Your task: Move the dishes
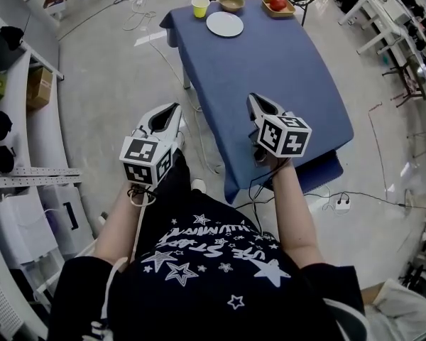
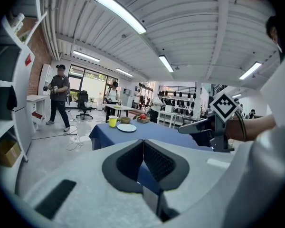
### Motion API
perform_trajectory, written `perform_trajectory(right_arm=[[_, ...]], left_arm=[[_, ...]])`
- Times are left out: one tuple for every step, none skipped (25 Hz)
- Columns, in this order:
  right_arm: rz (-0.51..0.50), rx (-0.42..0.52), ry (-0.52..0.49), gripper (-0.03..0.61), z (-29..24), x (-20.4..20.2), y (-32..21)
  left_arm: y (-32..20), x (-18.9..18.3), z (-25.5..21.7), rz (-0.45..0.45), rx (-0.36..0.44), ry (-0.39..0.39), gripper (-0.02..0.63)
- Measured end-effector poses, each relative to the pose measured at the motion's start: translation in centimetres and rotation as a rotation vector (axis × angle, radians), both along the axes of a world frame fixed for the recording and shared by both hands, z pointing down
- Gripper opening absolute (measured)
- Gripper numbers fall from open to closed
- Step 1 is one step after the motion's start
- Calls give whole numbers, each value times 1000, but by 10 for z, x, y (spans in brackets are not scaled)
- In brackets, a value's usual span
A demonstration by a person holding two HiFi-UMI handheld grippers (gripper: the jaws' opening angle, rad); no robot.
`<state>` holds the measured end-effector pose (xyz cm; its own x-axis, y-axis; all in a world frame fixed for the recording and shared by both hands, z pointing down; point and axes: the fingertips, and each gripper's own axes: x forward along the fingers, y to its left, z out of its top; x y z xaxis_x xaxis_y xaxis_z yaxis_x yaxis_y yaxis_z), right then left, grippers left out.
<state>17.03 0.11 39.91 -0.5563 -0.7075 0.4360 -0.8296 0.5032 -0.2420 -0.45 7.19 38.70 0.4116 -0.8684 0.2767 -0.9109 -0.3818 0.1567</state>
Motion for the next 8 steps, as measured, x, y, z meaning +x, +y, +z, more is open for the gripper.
perform_trajectory(right_arm=[[-3, 0, -1, 5, 0, -1, 3], [-6, 1, -2, 5, -1, -2, 5], [-7, 2, -3, 5, -1, -3, 7], [-7, 2, -4, 5, -2, -4, 9], [-6, 2, -5, 5, -2, -4, 11], [-6, 2, -6, 5, -3, -6, 14], [-5, 2, -7, 5, -3, -7, 16], [-5, 2, -9, 5, -4, -8, 18]], left_arm=[[3, -2, 0, -5, 0, 3, 20], [6, -4, 0, -9, 1, 5, 20], [8, -5, -1, -13, 3, 5, 20], [11, -7, -2, -16, 5, 6, 20], [14, -8, -2, -19, 7, 7, 20], [16, -10, -3, -22, 8, 8, 20], [18, -12, -3, -24, 9, 10, 20], [20, -13, -4, -27, 11, 12, 20]])
